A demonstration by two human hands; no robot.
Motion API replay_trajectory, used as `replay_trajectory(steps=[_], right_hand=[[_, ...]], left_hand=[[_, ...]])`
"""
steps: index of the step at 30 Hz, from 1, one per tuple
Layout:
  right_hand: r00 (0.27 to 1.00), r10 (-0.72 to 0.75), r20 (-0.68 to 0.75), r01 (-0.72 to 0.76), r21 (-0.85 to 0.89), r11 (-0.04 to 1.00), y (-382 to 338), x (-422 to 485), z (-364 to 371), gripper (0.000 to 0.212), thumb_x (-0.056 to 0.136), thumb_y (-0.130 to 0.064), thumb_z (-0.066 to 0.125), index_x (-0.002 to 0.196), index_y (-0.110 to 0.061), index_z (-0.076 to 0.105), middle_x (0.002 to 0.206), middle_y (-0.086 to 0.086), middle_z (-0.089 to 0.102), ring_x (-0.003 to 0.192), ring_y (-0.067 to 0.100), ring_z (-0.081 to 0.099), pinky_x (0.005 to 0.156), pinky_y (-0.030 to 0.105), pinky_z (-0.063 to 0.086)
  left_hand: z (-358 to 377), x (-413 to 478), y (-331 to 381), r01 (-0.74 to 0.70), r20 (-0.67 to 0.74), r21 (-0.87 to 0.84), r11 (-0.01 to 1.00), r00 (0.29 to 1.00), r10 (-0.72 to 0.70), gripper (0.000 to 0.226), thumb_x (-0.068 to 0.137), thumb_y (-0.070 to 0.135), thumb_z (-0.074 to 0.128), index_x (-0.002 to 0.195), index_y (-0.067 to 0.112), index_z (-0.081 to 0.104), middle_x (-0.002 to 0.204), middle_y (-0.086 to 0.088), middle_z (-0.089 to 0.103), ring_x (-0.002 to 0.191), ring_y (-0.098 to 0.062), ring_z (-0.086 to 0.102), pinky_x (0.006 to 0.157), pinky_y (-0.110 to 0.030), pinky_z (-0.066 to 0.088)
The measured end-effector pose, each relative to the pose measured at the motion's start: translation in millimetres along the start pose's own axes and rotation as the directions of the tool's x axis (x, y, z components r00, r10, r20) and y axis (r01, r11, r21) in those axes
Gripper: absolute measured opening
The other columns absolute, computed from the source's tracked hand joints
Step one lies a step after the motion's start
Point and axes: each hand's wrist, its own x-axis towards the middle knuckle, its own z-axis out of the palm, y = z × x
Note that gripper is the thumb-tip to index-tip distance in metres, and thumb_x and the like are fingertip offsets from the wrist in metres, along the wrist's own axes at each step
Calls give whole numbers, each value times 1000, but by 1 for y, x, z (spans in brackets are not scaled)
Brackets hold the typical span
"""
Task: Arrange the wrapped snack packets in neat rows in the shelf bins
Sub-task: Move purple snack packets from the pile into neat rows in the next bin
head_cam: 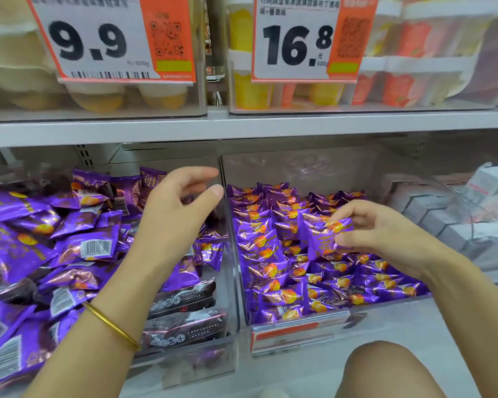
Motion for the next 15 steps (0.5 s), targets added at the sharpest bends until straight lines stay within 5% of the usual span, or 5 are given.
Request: replay_trajectory(steps=[4,9,13,15], right_hand=[[997,19,81,-8,-134,991,6,9,8,22,76,10,67,89,-7,64,81,-5,68,73,4,63,63,14,49],[1000,8,-2,-8,-211,977,10,16,19,22,76,4,71,89,-11,64,102,9,66,79,13,59,71,21,49],[996,-22,-86,-8,-332,943,10,16,29,20,79,-3,72,92,-16,64,104,8,62,70,21,55,67,36,49],[994,-83,-76,35,-497,867,10,15,36,21,80,-10,72,93,-21,58,105,9,60,72,18,53,64,28,42]], left_hand=[[1,2,-1,37,-40,-28,999,998,-38,24,88,10,60,92,33,63,100,12,66,84,6,60,79,-21,48],[-3,4,-3,86,-69,46,995,994,-82,19,90,10,58,102,24,63,98,13,64,77,8,58,67,-8,48],[-9,4,-5,133,-73,93,987,989,-126,20,91,10,57,104,23,63,99,13,63,81,3,57,72,-16,45],[-11,4,-5,147,-69,112,983,988,-139,19,91,11,56,103,24,63,97,14,62,80,2,57,71,-15,44]])
